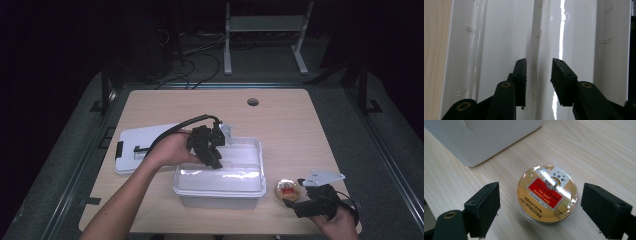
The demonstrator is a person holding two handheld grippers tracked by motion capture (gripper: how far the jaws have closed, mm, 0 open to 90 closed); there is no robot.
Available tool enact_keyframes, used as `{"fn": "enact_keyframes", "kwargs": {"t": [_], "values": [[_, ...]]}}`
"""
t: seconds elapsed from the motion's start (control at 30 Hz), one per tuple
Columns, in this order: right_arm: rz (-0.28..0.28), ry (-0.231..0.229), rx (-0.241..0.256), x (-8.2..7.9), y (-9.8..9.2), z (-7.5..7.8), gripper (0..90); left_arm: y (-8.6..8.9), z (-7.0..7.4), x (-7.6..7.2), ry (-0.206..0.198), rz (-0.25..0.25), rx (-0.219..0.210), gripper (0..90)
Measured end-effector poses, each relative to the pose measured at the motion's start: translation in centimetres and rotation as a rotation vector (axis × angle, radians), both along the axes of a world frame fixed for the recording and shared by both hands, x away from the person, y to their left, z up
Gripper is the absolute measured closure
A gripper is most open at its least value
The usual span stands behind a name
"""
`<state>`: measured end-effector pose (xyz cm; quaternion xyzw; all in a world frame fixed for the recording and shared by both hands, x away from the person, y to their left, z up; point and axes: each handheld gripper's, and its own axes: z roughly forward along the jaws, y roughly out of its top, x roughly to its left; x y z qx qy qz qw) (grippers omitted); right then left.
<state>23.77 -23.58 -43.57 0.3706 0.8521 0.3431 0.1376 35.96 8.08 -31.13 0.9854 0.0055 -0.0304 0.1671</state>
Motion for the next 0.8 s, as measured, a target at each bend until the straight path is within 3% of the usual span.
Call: {"fn": "enact_keyframes", "kwargs": {"t": [0.17, 0.43, 0.6, 0.8], "values": [[-0.005, -0.006, 0.003, -0.02, -0.12, 0.07, 15.2, -0.19, -0.42, 0.23, -0.007, -0.001, 0.026, 72.0], [-0.005, -0.011, 0.004, -0.07, -0.14, 0.16, 15.2, -0.51, -0.79, 0.28, 0.007, -0.012, 0.038, 82.0], [-0.005, -0.011, 0.005, -0.10, -0.17, 0.17, 15.2, -0.72, -0.89, 0.10, -0.006, -0.030, 0.031, 88.4], [-0.003, -0.012, 0.004, -0.10, -0.17, 0.17, 15.2, -0.71, -0.86, 0.17, 0.000, -0.034, 0.033, 89.1]]}}
